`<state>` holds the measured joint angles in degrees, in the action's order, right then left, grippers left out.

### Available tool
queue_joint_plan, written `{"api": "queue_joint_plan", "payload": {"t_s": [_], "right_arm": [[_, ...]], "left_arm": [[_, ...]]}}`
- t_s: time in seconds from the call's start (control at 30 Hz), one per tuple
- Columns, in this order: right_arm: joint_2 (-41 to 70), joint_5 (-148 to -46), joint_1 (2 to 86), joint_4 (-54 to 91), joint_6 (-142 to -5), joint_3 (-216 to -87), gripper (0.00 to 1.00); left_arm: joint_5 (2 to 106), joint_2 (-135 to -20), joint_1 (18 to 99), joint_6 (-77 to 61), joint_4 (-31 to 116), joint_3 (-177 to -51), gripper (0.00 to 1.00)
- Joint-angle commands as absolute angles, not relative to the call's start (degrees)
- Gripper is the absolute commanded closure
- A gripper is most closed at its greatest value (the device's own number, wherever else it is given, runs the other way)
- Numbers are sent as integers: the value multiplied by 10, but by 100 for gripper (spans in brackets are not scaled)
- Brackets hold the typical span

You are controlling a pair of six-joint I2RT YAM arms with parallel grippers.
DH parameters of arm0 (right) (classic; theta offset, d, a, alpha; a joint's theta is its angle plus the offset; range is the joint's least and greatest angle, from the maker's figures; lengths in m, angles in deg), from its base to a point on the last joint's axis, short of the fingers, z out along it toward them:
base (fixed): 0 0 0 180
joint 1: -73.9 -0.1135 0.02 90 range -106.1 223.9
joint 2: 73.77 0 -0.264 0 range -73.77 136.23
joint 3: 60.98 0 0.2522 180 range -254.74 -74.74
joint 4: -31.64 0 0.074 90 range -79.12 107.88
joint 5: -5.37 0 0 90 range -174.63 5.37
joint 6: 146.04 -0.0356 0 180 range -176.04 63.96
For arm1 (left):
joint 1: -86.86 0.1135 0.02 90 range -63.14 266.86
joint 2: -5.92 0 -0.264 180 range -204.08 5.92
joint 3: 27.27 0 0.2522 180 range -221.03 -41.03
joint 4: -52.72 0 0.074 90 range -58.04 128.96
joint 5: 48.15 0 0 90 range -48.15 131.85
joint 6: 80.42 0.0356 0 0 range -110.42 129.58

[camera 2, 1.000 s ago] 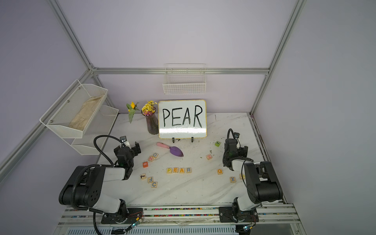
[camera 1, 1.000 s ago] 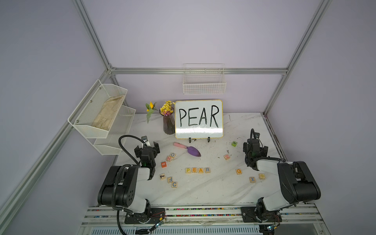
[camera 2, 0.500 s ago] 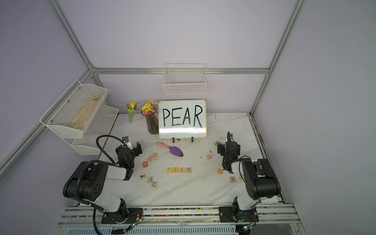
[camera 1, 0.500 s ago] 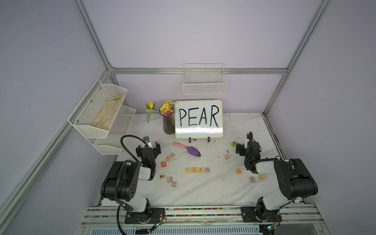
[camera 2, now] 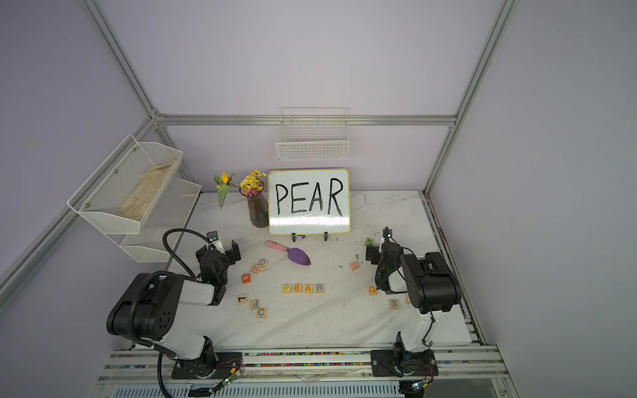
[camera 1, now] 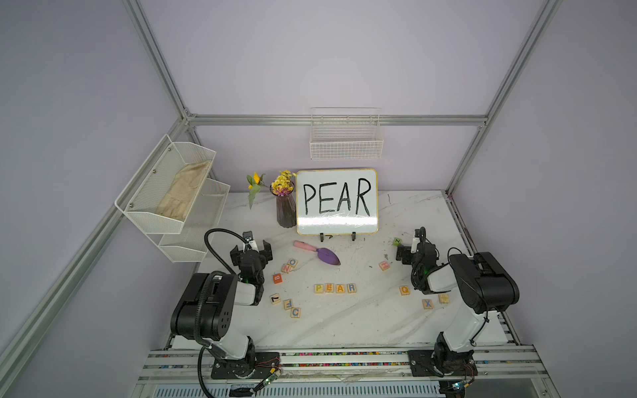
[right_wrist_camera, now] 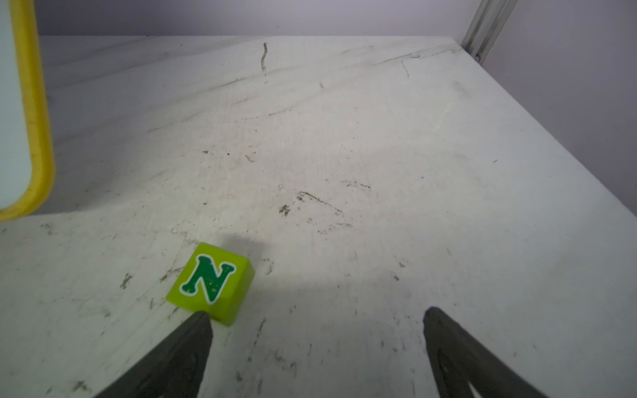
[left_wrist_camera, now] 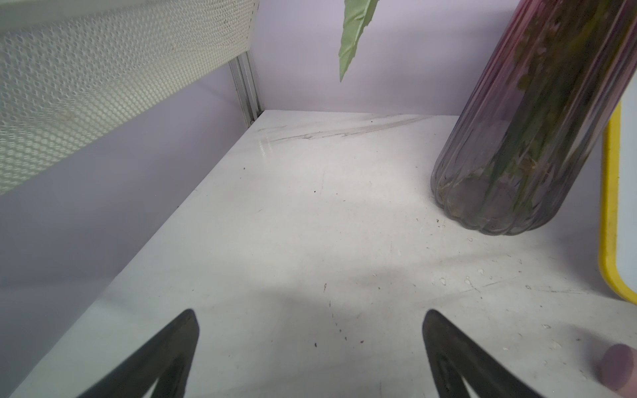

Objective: Spell the uppercase word “pear” with letter blocks
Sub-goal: Reset both arms

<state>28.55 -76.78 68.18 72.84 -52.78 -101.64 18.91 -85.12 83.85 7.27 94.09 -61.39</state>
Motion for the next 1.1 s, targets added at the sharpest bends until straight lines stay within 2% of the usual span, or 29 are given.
{"api": "queue_joint_plan", "payload": {"t_s": [0.0,1.07], "right_arm": [[284,-769,686,708,-530,-1017,2],[283,-768,686,711,-529,-1016,3]], "left_arm": [[186,-847,840,79,965,-618,0],[197,-849,845,76,957,-621,0]]}}
